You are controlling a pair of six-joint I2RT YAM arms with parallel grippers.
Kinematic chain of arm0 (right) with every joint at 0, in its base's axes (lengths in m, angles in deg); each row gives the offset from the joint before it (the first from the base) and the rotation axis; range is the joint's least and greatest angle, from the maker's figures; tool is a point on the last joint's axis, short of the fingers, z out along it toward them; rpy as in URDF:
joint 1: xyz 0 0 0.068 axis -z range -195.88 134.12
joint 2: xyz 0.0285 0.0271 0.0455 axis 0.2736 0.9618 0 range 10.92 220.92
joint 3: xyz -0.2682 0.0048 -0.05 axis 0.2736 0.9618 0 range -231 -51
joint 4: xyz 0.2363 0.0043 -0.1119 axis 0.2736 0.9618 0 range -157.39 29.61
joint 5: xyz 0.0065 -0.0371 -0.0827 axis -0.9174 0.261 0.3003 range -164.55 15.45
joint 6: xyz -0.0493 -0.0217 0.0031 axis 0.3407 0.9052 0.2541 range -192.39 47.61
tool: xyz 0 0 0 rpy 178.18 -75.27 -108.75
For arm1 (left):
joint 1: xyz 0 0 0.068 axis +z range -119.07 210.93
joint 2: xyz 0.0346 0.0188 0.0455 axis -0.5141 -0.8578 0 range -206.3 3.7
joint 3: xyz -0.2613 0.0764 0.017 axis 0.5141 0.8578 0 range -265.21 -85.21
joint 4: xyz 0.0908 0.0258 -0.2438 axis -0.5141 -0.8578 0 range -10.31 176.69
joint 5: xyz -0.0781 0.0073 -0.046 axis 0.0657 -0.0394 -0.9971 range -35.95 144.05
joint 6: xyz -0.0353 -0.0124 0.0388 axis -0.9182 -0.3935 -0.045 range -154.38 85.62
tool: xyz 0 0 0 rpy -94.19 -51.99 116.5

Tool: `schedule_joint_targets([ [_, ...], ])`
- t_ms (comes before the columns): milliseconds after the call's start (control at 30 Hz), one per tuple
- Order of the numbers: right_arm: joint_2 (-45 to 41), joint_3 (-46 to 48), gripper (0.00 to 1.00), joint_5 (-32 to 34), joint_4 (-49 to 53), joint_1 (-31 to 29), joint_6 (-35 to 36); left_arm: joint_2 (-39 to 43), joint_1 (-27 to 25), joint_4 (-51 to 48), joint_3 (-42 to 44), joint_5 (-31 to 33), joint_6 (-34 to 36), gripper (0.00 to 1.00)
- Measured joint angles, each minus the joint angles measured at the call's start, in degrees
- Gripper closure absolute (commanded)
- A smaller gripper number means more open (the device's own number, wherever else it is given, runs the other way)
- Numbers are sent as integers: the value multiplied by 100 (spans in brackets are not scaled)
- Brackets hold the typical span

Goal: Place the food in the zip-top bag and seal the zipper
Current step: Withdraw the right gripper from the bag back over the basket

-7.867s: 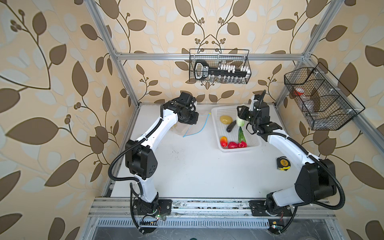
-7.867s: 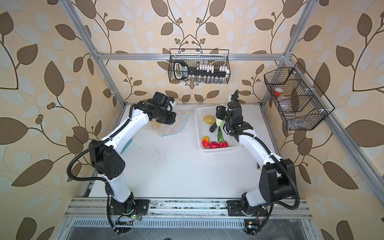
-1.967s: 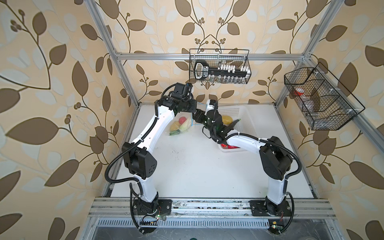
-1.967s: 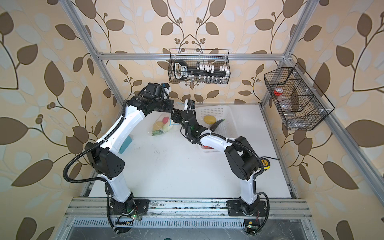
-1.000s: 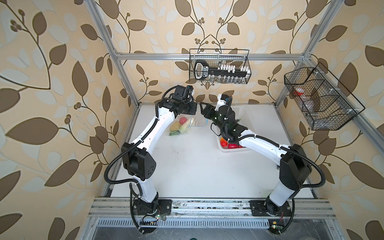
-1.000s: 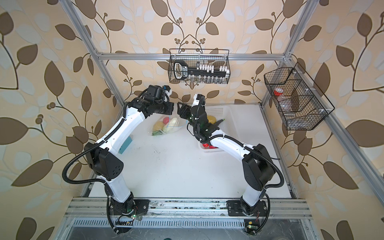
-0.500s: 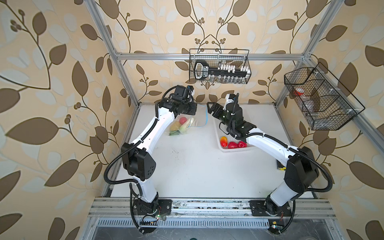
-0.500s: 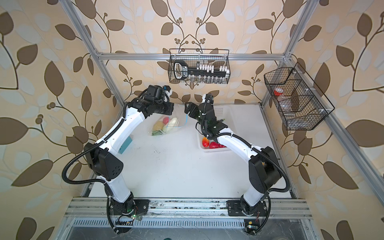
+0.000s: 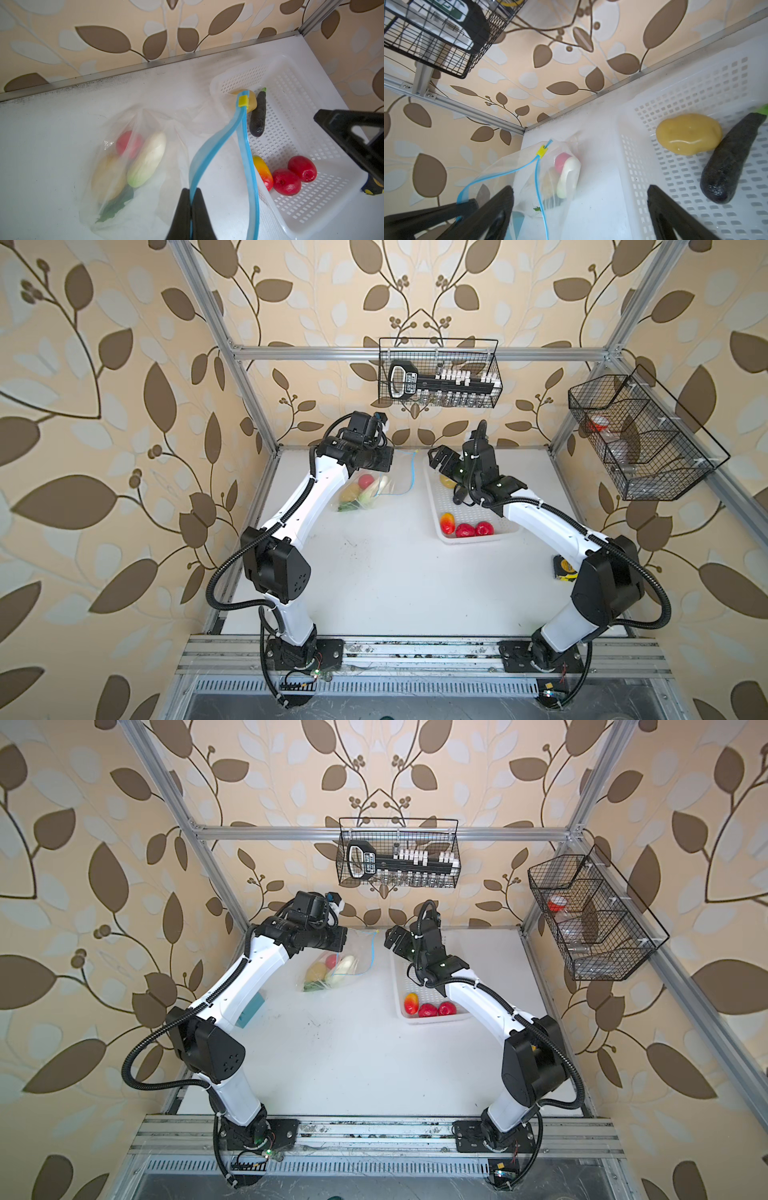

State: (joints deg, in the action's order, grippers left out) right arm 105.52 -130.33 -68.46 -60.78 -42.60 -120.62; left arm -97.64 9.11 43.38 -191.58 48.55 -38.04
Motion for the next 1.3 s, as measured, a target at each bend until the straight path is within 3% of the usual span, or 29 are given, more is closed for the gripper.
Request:
schedule_joint_targets([
  [300, 463, -955, 0, -39, 1436, 2, -35, 24, 0, -7, 81, -7, 138, 100],
  [467, 422, -883, 0, 83, 1764, -4, 11, 74, 0, -13, 157, -42, 195, 100],
  [700, 153, -345, 0, -573, 1751, 481, 173, 144, 0, -15, 332, -55, 203, 100],
  [967, -297, -160, 0, -522, 2142, 616, 511, 262, 0, -17, 435, -57, 208, 100],
  [1300, -76, -621, 0, -42, 3377, 800, 1150, 363, 0, -26, 671, -55, 337, 100],
])
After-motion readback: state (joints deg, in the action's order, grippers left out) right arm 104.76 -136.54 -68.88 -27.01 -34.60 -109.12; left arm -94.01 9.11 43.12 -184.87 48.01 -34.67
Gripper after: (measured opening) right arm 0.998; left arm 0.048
